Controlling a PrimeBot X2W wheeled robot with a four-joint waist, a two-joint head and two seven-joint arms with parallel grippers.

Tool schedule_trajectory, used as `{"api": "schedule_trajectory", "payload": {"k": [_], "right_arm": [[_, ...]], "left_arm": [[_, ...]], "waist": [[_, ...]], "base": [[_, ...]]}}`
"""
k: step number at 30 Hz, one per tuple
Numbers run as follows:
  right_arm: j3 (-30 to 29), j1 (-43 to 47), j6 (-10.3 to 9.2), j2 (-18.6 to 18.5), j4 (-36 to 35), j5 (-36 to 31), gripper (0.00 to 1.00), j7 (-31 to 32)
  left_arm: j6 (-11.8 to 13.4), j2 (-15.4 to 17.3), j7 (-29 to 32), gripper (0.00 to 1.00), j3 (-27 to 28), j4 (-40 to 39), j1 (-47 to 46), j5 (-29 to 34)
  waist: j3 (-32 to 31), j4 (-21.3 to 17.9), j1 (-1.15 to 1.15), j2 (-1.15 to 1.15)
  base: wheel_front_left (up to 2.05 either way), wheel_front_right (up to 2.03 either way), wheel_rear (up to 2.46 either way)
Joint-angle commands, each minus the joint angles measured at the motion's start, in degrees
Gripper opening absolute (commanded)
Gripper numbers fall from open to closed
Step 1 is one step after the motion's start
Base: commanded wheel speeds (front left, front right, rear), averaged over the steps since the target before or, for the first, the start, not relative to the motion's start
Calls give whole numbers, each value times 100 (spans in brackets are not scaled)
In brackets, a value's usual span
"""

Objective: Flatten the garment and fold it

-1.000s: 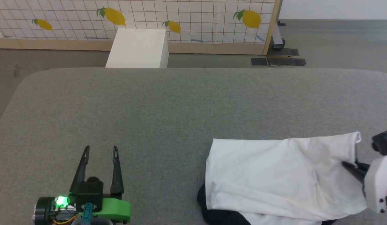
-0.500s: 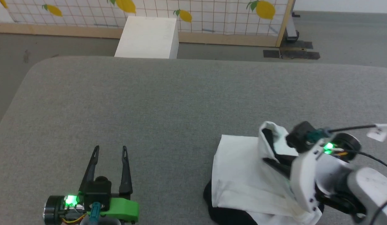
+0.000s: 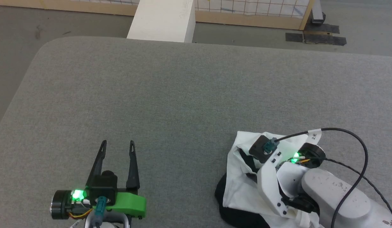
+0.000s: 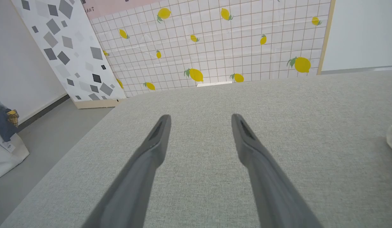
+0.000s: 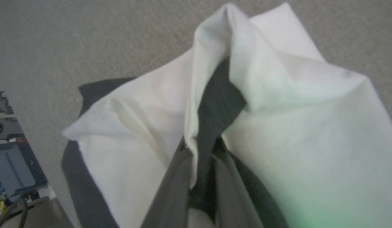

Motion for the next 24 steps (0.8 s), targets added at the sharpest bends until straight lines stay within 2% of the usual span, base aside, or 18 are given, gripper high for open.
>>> {"api": "schedule_trajectory", "payload": {"k": [1, 2, 4, 5, 10, 16, 20, 24], "right_arm": [[159, -14, -10, 0, 162, 2, 0, -107], [223, -40, -10, -9, 178, 23, 0, -214], [302, -116, -10, -53, 140, 54, 86, -512], [309, -163, -10, -101, 77, 52, 100, -701], [-65, -257, -10, -387, -419, 4, 100, -1518], [-1543, 10, -10, -519, -929, -583, 100, -2503], [-2896, 526, -10, -202, -1178, -1176, 100, -3087], [-4160, 1217, -10, 268, -1489, -1874, 100, -3647]], "left_arm": [[-27, -41, -27, 100, 30, 27, -86, 36], [-28, -40, -27, 100, 48, 42, -69, 33], [-29, -31, -27, 100, 96, 90, -23, 23], [-40, -23, -27, 100, 117, 116, 2, 18], [-80, 22, -27, 100, 218, 186, 122, 2], [-121, 53, -27, 100, 372, 170, 190, -25], [-163, 59, -27, 100, 458, 150, 209, -40], [-193, 44, -27, 100, 539, 96, 227, -46]], "waist": [[-39, -30, 0, 0], [-65, -55, 0, 0], [-161, -137, 0, 0], [-222, -181, 0, 0], [-494, -407, 0, 0], [-678, -653, 0, 0], [-727, -749, 0, 0], [-717, -788, 0, 0]], "base": [[0, 0, 0], [0, 0, 0], [0, 0, 0], [0, 0, 0], [0, 0, 0], [0, 0, 0], [0, 0, 0], [0, 0, 0]]}}
